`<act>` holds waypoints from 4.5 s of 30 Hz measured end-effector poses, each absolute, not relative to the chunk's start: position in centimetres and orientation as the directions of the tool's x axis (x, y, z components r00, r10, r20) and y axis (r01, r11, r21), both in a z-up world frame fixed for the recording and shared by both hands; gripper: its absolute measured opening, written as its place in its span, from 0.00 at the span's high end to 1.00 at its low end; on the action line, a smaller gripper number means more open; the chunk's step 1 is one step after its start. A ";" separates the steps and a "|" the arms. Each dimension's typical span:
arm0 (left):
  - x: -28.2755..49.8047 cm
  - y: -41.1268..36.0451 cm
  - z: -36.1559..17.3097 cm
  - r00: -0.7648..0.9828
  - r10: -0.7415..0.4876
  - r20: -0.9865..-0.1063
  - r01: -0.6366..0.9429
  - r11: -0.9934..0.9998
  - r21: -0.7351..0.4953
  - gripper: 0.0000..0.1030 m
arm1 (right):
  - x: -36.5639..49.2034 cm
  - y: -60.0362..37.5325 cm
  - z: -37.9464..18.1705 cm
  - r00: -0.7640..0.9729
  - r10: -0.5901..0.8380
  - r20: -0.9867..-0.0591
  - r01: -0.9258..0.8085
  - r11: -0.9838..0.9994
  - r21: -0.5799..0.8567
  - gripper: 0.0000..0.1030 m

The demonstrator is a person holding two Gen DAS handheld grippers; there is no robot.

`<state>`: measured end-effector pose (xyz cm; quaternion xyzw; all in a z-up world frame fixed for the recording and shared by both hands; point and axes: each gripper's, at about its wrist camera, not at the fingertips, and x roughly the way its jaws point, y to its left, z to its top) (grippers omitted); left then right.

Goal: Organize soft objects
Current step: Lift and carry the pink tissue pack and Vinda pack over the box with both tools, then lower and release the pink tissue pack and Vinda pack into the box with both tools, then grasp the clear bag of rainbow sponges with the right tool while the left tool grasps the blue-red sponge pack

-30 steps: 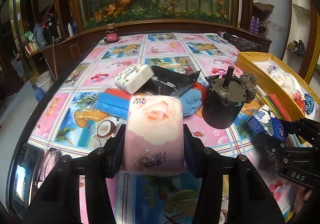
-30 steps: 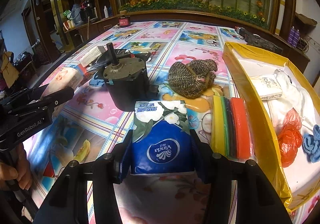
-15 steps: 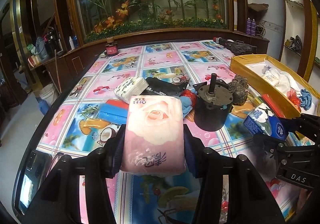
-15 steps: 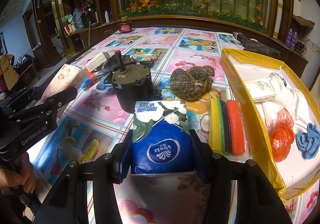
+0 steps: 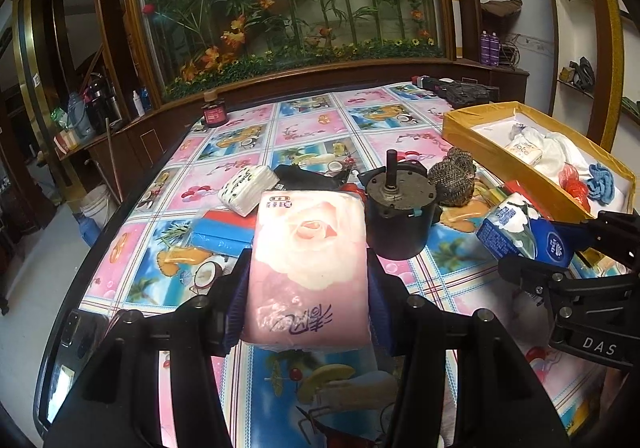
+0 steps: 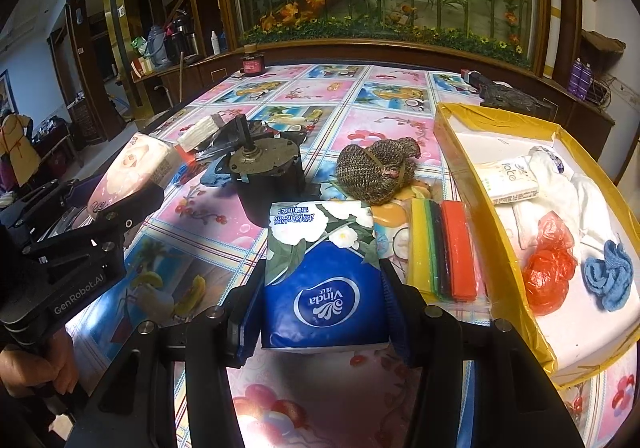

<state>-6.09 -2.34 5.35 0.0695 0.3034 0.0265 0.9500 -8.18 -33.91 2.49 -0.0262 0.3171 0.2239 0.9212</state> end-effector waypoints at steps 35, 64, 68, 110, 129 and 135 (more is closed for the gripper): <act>1.5 -16.7 11.5 0.659 -0.308 -0.687 0.358 0.931 -0.074 0.52 | -5.3 -47.3 9.6 0.794 0.345 -0.500 -0.272 0.938 0.215 0.50; 14.6 -23.3 5.7 0.465 -0.404 -0.788 0.261 0.913 -0.314 0.29 | 12.0 -52.1 7.3 0.681 0.199 -0.705 -0.062 0.975 0.215 0.06; 14.1 -23.6 7.0 0.474 -0.428 -0.770 0.282 0.902 -0.327 0.27 | 10.1 -52.6 8.1 0.708 0.223 -0.670 -0.059 0.964 0.258 0.06; -5.1 4.4 1.9 0.656 -0.333 -0.678 0.089 0.926 -0.368 0.26 | -2.9 -36.2 6.1 0.673 0.307 -0.673 -0.292 0.946 0.140 0.10; -5.3 4.9 1.6 0.646 -0.392 -0.656 0.105 0.896 -0.432 0.26 | 0.8 -33.4 2.3 0.619 0.246 -0.746 -0.258 0.961 0.102 0.07; -5.3 5.0 1.5 0.645 -0.390 -0.658 0.100 0.896 -0.433 0.26 | -1.4 -33.5 3.2 0.551 0.458 -0.698 -0.409 0.877 0.253 0.13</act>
